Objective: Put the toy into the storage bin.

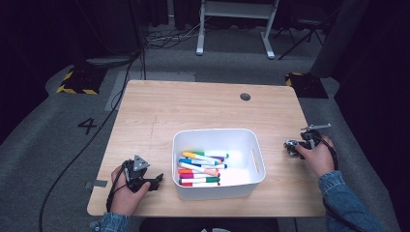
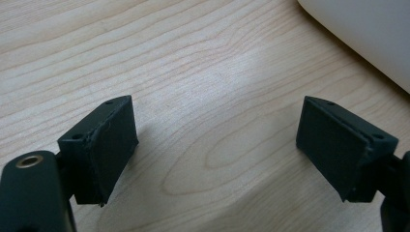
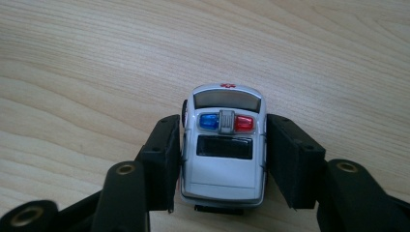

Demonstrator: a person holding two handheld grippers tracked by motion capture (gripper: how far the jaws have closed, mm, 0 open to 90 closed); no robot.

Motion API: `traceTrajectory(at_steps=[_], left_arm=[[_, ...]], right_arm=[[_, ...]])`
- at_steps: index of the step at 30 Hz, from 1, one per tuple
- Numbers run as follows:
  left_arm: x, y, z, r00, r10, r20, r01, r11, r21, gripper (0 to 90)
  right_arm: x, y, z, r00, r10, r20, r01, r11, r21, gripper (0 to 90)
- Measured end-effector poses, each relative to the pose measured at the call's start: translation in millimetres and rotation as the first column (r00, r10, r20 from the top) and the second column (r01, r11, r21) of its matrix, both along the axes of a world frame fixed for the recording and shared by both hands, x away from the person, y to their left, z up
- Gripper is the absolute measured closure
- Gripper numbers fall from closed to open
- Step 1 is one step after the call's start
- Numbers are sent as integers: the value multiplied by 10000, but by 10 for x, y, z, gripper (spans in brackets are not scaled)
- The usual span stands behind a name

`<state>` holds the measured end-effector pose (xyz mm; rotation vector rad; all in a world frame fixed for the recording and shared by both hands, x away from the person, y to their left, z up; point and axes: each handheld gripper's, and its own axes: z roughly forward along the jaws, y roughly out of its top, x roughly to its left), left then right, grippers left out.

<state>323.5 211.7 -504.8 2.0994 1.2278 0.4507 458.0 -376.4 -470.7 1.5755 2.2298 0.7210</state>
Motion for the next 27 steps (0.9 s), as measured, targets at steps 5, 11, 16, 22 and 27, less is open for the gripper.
traceTrajectory(at_steps=[5,11,16,22,27], left_arm=[[0,0,2,10000,10,-8,-10,10000,32,147],[0,0,2,10000,9,-7,-9,10000,33,147],[0,1,2,10000,9,-8,-9,10000,36,147],[0,0,2,10000,8,-11,-8,10000,30,147],[0,0,2,10000,10,-9,-10,10000,32,147]], right_arm=[[-38,22,91,9997,239,49,-239,9997,16,508],[-89,86,190,9984,572,35,-572,9984,30,511],[-133,170,260,9972,738,89,-738,9972,75,511],[-223,290,470,9900,1318,509,-1323,9912,82,511],[-326,450,721,9784,1843,933,-1871,9821,228,511]])
